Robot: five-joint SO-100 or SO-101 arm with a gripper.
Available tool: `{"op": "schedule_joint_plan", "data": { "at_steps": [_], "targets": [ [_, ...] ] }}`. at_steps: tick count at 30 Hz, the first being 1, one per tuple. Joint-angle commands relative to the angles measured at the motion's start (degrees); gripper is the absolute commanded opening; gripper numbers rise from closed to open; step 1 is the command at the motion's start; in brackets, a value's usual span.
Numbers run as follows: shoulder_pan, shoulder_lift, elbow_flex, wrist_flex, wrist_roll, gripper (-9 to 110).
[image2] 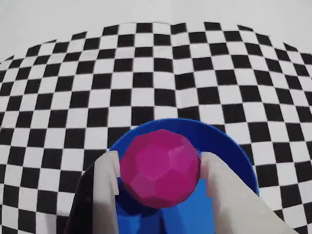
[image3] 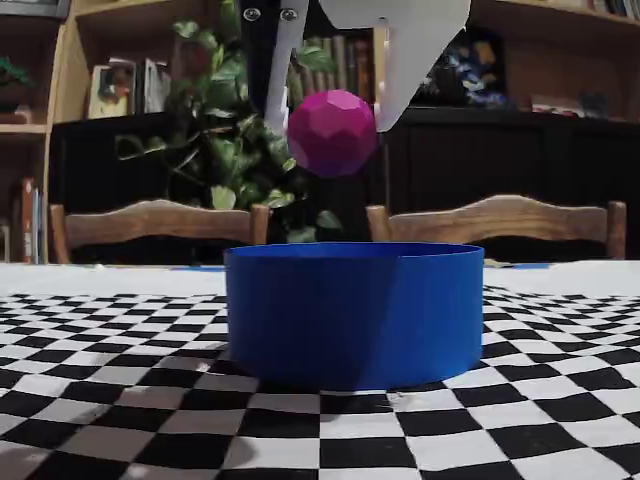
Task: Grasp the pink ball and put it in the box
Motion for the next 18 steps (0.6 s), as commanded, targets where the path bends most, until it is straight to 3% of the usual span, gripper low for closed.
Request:
{"op": "schedule_joint_plan", "data": {
  "at_steps": [1,18],
  "targets": [
    [1.1,1.3,-0.3,-0.6,-0.4,0],
    [1.8,-2.7,-0.9,-1.1,-0.4,0]
  ]
}}
